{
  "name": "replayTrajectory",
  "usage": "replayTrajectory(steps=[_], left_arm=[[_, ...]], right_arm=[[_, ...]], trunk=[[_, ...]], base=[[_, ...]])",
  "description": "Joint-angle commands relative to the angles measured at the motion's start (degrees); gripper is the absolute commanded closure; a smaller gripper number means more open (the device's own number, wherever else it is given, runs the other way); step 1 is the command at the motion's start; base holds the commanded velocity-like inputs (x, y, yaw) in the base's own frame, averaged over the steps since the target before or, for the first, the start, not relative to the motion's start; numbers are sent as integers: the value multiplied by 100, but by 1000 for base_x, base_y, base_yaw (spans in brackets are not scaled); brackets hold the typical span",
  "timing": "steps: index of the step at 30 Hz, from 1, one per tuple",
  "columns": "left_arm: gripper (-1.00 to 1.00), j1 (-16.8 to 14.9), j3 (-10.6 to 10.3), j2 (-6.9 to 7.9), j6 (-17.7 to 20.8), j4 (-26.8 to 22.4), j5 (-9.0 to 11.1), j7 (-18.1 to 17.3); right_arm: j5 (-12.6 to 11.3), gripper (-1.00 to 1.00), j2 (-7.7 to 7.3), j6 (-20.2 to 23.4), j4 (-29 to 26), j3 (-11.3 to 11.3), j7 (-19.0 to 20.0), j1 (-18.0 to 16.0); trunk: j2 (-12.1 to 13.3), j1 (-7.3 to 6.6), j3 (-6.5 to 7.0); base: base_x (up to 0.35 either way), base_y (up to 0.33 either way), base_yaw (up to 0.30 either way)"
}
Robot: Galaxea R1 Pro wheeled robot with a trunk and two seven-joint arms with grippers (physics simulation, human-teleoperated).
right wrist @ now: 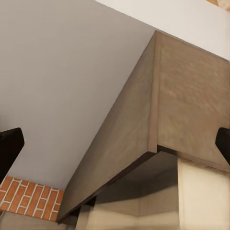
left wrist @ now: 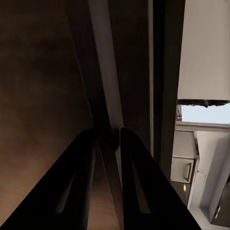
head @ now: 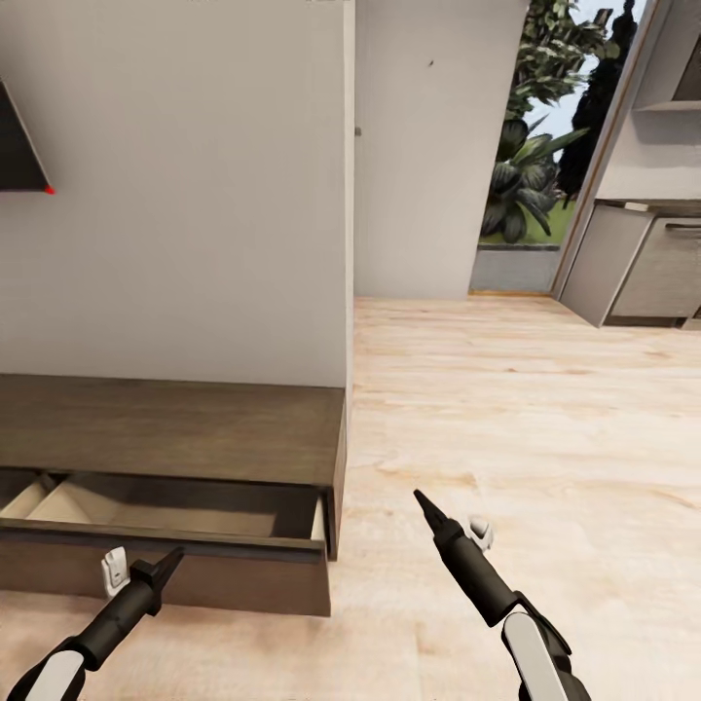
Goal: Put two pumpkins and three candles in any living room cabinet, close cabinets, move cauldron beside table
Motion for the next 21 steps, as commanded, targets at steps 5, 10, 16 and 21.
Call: replayTrajectory(steps=[5,10,16,21], left_arm=[[100,1,-130,-4,72,-7,15,-114],[100,1,-133,-4,72,-7,13,-115],[100,1,-132,-4,72,-7,9,-115],[100,1,-134,-4,72,-7,13,-115]], right_arm=[[-1,-100,0,0,0,0,3,0],[-1,-100,0,0,0,0,4,0],[-1,-100,0,3,0,0,0,0],[-1,-100,0,0,0,0,6,0]], trunk=[[-1,-1,1],[-1,-1,1],[-1,-1,1],[-1,-1,1]], base=[[-72,0,0],[-135,0,0],[-92,0,0],[-137,0,0]])
